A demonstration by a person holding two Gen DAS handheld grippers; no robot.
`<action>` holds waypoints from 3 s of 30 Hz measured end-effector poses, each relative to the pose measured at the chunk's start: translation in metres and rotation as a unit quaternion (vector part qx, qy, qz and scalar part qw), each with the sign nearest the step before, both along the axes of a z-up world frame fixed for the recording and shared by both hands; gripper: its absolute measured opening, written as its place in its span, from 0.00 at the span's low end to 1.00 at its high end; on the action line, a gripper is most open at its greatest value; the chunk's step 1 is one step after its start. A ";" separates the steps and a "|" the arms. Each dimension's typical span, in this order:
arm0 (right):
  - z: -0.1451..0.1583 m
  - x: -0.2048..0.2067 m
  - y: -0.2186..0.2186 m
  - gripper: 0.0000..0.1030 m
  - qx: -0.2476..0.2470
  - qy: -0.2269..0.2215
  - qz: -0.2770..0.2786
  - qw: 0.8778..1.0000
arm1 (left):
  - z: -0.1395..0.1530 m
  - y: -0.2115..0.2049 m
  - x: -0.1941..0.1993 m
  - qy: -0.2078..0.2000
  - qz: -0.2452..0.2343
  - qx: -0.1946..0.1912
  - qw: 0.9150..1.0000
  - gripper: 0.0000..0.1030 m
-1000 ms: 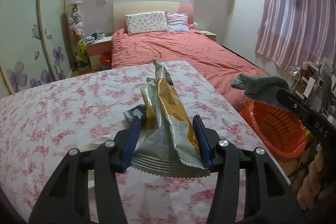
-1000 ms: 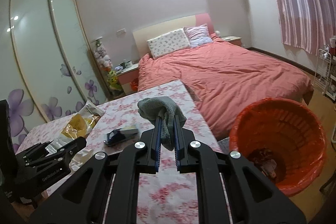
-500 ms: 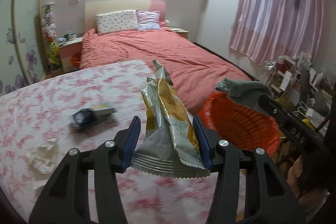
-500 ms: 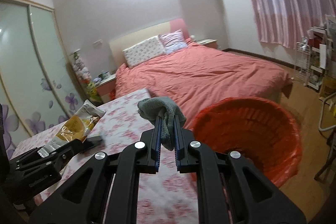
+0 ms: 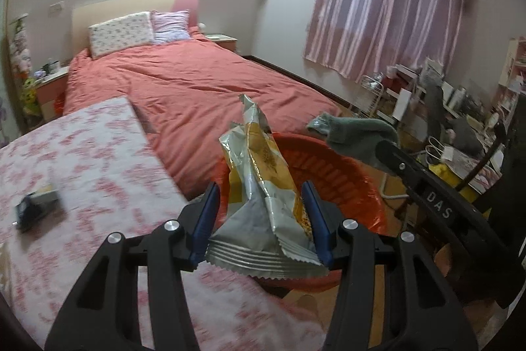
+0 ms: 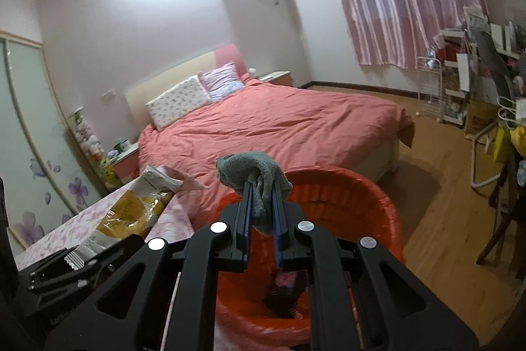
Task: Collect trash
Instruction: 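Carry wrapper and sock over the orange basket and open both grippers, then grasp the crumpled white tissue with the left gripper while right moves to the dark pouch, then grasp the blue-and-yellow snack bag with the right gripper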
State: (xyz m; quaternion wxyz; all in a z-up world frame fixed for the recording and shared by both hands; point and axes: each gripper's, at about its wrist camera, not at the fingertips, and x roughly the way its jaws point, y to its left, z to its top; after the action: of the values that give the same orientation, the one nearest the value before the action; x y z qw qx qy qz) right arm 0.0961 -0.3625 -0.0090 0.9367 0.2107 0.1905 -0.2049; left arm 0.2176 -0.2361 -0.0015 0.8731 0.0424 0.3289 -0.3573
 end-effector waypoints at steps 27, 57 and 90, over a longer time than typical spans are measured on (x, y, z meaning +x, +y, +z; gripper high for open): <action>-0.020 0.015 0.013 0.57 -0.012 0.075 0.007 0.997 | -0.040 0.101 0.032 0.013 0.142 0.089 0.986 0.74; -0.022 0.093 0.207 0.60 -0.019 0.139 0.214 0.967 | -0.075 0.348 0.076 0.086 0.357 0.102 0.925 0.54; -0.056 0.171 0.258 0.49 -0.012 0.231 0.165 0.959 | -0.075 0.421 0.087 0.098 0.440 0.096 0.888 0.46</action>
State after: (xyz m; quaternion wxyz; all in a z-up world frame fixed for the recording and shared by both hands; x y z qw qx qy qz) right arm 0.2667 -0.1049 -0.0654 0.8904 0.1117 0.4314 -0.0931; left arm 0.3049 0.1844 -0.0766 0.8960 -0.0584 0.4301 0.0941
